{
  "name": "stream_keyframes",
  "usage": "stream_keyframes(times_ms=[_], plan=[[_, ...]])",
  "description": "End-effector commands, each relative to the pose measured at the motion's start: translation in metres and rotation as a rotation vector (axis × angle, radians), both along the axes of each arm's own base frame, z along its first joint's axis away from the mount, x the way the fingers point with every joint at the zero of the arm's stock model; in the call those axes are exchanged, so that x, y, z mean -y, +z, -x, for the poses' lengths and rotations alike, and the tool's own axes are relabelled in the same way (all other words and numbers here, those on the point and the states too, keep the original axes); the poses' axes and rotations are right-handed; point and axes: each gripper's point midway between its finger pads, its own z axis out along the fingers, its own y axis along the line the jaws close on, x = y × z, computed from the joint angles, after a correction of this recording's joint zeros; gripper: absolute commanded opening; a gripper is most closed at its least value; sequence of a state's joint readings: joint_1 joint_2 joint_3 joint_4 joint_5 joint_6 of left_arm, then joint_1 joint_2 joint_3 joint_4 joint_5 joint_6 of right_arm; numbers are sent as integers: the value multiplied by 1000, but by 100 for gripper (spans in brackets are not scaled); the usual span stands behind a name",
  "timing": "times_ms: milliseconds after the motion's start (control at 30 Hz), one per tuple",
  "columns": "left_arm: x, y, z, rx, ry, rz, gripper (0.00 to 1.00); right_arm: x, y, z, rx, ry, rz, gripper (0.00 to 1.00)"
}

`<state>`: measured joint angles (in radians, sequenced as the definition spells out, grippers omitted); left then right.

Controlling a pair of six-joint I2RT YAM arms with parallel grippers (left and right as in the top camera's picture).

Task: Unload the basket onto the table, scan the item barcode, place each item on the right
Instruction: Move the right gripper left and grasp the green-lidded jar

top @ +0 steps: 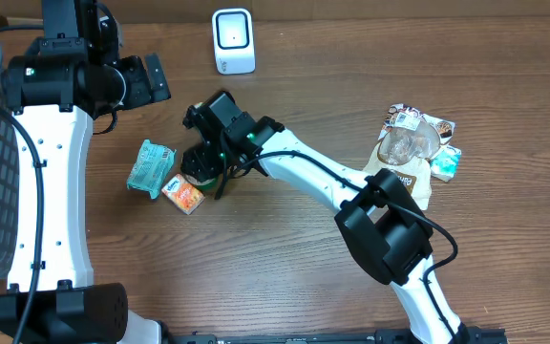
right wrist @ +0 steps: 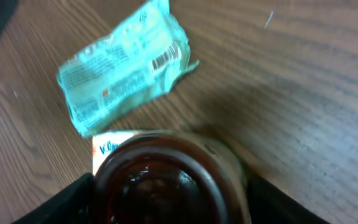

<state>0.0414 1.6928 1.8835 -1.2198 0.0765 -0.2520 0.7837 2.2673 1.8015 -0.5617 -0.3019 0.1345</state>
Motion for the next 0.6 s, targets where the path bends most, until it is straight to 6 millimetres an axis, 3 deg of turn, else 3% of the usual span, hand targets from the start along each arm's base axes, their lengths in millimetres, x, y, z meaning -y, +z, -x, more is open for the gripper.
stream_keyframes(times_ms=[0,200,367,567], plan=[[-2,-3,-1,-7,-5,-11,100,13,-13,-5,-34,-29,29,63],[-2,-3,-1,-7,-4,-11,100,34,1,-15,-49,-69,42,63],[-2,-3,-1,-7,-4,-11,100,68,33,-23,-66,-128,58,61],[-2,-3,-1,-7,-4,-11,100,123,15,-24,-145,-267,221,61]])
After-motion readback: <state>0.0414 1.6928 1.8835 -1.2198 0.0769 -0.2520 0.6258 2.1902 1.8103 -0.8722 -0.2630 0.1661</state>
